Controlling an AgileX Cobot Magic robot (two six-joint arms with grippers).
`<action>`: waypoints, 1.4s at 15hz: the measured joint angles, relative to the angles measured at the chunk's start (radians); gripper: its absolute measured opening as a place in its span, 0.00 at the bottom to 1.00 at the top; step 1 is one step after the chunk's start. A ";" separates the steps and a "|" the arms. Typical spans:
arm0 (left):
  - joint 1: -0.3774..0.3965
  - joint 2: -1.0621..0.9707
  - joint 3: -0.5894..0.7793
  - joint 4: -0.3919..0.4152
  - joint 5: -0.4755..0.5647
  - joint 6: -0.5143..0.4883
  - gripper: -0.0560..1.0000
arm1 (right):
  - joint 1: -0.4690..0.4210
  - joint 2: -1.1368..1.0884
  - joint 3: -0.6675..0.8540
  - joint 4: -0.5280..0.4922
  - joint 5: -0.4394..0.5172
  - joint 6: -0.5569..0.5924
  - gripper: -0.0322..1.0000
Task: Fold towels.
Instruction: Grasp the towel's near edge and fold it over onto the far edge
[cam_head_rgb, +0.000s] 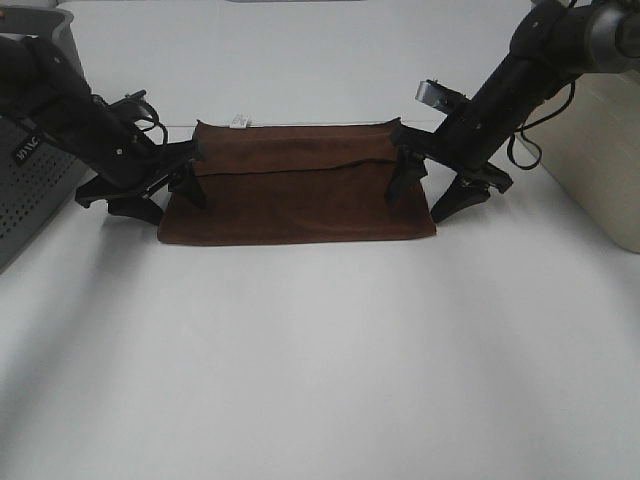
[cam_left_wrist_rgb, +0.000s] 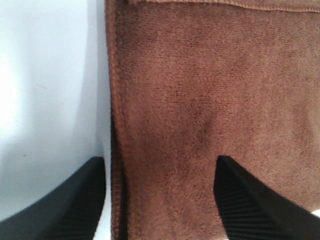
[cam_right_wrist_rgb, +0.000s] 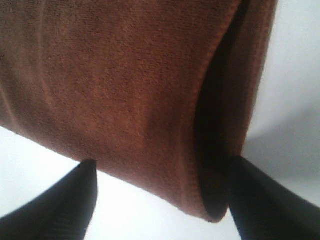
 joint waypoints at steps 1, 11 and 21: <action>-0.004 0.004 -0.001 -0.001 -0.003 0.006 0.58 | 0.000 0.011 0.000 0.009 -0.004 0.000 0.66; -0.010 -0.006 0.001 0.053 0.014 0.013 0.06 | 0.000 0.034 0.000 0.004 -0.055 0.036 0.03; -0.034 -0.293 0.436 0.074 -0.037 0.035 0.05 | 0.049 -0.212 0.471 -0.051 -0.095 0.047 0.03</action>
